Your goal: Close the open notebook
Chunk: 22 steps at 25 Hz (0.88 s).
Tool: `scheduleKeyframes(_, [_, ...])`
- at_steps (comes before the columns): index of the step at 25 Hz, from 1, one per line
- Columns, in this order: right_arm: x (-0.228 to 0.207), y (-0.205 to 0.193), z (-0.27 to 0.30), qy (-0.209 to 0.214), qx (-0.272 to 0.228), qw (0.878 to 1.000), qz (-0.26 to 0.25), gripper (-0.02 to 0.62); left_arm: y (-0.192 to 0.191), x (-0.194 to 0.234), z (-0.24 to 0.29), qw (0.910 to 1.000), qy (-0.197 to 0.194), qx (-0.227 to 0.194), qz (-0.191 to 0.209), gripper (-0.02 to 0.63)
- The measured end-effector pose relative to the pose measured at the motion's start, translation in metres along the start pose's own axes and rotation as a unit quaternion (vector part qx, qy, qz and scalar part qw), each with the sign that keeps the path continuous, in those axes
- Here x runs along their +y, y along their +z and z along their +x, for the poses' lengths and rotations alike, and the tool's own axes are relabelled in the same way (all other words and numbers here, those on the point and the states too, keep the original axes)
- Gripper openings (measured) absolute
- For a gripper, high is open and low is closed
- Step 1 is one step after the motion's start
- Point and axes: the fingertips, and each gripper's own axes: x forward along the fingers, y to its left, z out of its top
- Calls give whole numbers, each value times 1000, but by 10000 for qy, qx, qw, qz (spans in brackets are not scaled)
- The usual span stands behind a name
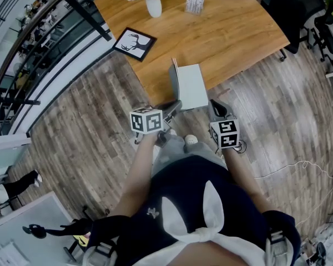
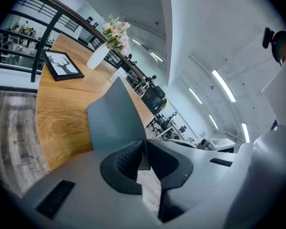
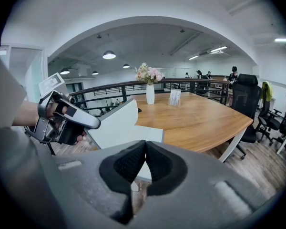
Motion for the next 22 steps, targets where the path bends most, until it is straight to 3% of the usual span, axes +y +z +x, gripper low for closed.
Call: scheduleKeyframes(22, [-21,-1,0,-116,36,9999,110,-2,-9,-10,43,9986,-84,502,113,49])
